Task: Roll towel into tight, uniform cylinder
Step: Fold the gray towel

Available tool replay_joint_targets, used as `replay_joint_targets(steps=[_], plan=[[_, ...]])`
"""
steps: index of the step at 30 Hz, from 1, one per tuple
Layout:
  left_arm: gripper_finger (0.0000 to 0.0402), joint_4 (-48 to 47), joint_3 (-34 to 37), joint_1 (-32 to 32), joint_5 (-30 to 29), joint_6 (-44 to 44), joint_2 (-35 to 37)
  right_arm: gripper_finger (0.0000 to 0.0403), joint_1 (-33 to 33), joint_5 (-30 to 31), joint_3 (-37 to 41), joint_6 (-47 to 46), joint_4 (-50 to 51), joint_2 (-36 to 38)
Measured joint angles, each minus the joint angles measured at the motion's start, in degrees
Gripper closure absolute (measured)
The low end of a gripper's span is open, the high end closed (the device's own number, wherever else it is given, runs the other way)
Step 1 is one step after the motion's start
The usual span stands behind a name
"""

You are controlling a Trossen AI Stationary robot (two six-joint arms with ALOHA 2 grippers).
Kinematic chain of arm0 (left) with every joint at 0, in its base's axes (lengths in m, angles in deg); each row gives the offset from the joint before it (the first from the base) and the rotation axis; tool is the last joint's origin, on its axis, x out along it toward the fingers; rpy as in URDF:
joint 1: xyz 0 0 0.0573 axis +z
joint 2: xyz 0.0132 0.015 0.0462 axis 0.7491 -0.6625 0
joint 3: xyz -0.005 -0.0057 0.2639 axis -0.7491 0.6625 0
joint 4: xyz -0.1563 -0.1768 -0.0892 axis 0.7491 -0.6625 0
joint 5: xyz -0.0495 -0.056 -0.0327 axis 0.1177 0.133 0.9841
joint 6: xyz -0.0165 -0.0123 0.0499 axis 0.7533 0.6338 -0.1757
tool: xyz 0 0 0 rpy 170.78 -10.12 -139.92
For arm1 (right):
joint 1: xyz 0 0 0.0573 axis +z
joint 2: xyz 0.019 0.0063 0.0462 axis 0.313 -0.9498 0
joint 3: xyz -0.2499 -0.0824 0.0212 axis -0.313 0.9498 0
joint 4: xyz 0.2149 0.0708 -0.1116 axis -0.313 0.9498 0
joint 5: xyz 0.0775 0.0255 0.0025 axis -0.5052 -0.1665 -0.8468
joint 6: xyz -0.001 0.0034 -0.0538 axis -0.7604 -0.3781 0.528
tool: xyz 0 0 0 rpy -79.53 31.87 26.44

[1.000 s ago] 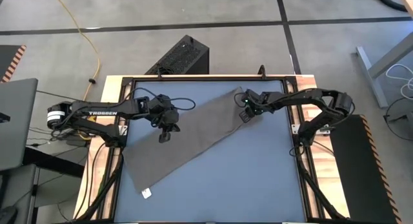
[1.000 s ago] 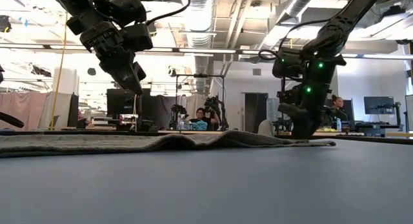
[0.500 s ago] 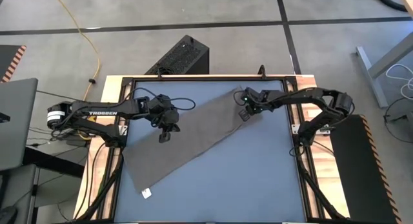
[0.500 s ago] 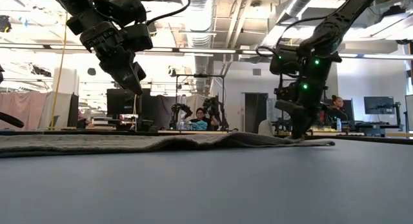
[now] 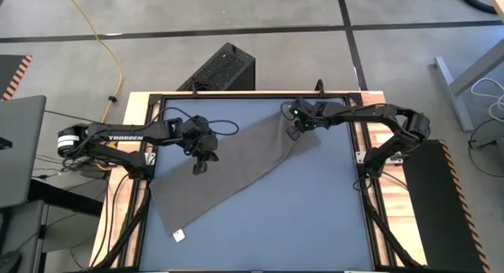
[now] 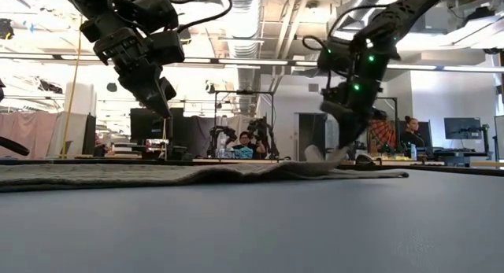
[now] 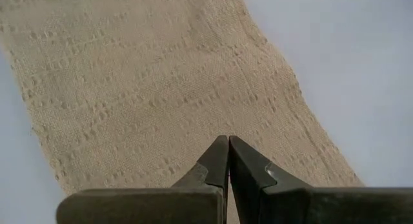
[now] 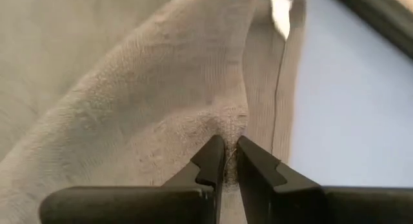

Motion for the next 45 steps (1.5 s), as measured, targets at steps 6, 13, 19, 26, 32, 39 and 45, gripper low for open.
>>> replay_joint_targets(steps=[6,13,19,26,32,39,45], plan=[[0.0402,-2.0,0.0,0.0,0.0,0.0,0.0,0.0338,-2.6,0.5,-7.4,1.4,0.2,0.0],[0.0401,-2.8,0.0,-0.2,1.4,1.6,0.0,0.0338,-5.0,0.6,-12.5,1.4,4.0,0.1],[0.0401,0.3,3.0,-2.9,1.4,2.5,0.0,0.0338,-3.5,2.4,-9.5,-0.2,4.9,0.0],[0.0402,6.5,7.4,-5.7,1.4,6.0,0.0,0.0338,-3.9,2.8,-4.2,-2.7,4.9,-0.1],[0.0401,7.8,8.2,-5.9,1.0,6.0,0.0,0.0338,-7.6,-1.9,-9.2,0.2,-6.5,0.0],[0.0401,6.7,8.2,-6.4,-1.2,9.1,0.0,0.0338,-8.6,-1.9,-11.5,3.4,-13.8,0.2],[0.0401,6.8,8.2,-7.5,-4.0,7.5,0.0,0.0338,-7.9,-1.8,-4.5,0.9,-8.5,-0.1]])
